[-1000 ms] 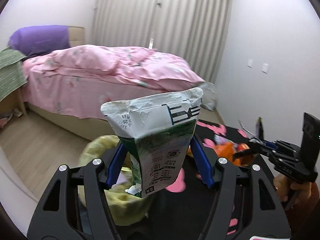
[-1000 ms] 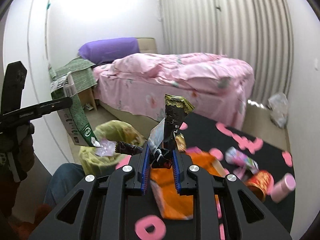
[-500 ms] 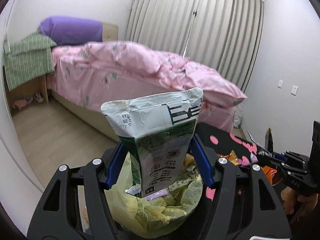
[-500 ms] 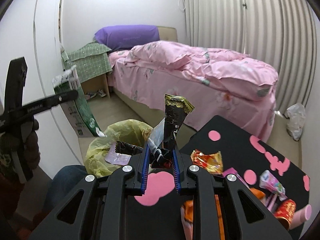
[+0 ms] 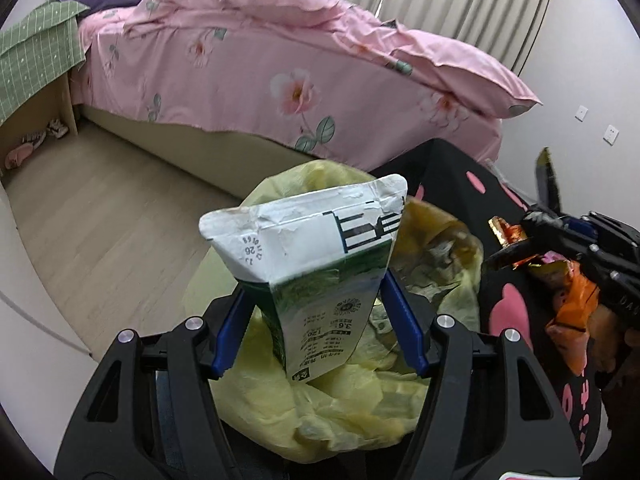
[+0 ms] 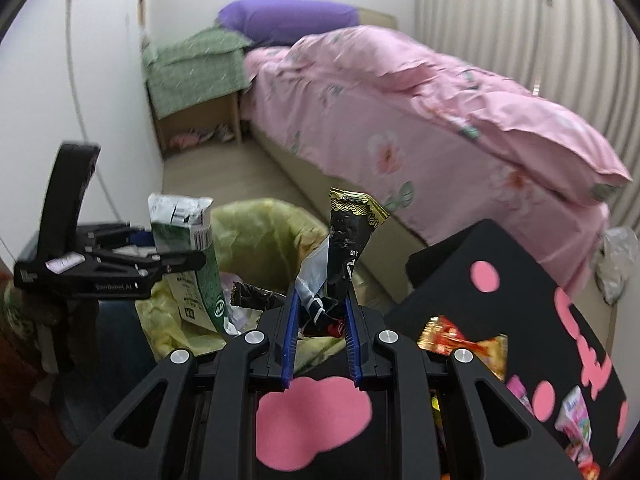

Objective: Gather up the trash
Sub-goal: 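Carry carton and strip over the yellow bin and release both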

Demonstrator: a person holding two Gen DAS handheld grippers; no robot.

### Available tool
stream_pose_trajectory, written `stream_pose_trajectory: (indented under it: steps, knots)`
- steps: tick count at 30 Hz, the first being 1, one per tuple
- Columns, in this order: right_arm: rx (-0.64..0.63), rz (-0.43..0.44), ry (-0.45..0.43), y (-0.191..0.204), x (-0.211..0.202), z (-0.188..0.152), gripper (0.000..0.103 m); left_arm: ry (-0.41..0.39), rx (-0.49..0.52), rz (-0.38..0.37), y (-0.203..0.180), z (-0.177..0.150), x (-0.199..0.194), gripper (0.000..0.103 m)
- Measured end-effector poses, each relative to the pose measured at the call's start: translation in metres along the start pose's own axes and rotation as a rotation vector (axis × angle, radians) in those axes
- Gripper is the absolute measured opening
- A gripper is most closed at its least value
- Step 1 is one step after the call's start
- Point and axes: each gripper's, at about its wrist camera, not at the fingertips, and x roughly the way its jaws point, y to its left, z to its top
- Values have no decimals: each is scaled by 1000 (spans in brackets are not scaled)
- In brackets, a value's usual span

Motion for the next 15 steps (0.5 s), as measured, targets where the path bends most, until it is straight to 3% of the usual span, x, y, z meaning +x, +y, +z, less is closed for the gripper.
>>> stream_pose_trajectory:
  steps: [5,15]
  knots:
    - [-58,38,45,14,28,-1,20,8,-24,-19,8,4,8,60]
    - [-20,68,69,12,44,-3,20,33,-77,-52,12,10,14,60]
